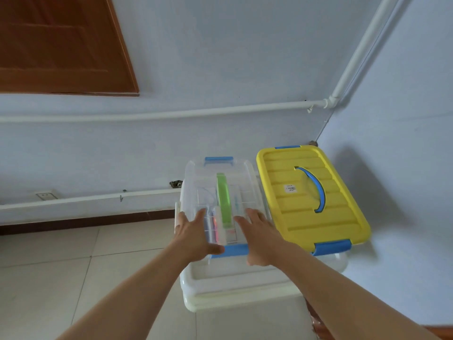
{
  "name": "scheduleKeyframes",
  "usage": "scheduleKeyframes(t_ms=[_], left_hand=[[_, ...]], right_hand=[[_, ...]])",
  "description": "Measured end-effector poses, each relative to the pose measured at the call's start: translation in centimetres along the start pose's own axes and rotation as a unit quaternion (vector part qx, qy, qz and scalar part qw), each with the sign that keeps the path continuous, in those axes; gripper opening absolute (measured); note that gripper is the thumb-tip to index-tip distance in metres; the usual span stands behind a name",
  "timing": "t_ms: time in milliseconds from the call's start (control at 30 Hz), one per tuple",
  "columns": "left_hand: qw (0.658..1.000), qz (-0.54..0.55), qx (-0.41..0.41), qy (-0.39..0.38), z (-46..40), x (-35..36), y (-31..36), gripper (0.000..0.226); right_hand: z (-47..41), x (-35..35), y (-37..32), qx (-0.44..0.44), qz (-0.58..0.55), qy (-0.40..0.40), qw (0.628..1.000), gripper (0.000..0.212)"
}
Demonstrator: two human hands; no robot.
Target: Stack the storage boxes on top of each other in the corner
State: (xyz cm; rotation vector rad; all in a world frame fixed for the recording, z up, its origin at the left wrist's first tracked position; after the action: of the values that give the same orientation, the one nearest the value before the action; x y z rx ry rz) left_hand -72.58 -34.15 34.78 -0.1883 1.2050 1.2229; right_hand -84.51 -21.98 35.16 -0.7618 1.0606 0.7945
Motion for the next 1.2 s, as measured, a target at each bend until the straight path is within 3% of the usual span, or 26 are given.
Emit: scheduleKeyframes(t_ms=[100,367,733,1067,1200], left_hand=[[1.000,-0.029,-0.004,-0.001,0.6,0.9,-0.1,0.111],[0.996,-0.056,0.008,0.067,1.0,2.2,-0.6,0.091],[0.992,-0.101,0.027,0.067,1.6,1.8,-0.2,0.084],[0.994,-0.092,0.035,0.042,1.6,1.5,-0.2,0.080],[0.996,-0.084,0.024,0.011,1.9,1.3,-0.2,0.083]], right_hand=[[0.0,1.2,-0.4,-0.001,0.051,0.039,0.998,0.094],[-0.4,3.0,-0.7,-0.035,0.116,0.126,0.985,0.071],[-0.2,3.9,-1.0,-0.008,0.101,0.118,0.988,0.067],[0.4,3.2,-1.3,0.022,0.075,0.077,0.994,0.079],[1.5,2.0,-1.3,0.014,0.059,0.102,0.993,0.084]])
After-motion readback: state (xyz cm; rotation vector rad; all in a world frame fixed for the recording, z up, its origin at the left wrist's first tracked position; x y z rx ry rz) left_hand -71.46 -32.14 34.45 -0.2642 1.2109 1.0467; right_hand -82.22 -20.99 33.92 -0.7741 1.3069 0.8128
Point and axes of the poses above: each hand's wrist, its own z-axis away from the middle knuckle, its own x-axis out of the palm, y = z × x, the point moved 2 cm from there along -z, towards the middle knuckle, and after that the axes turned 9 degrees about y, right-handed, at the moved point
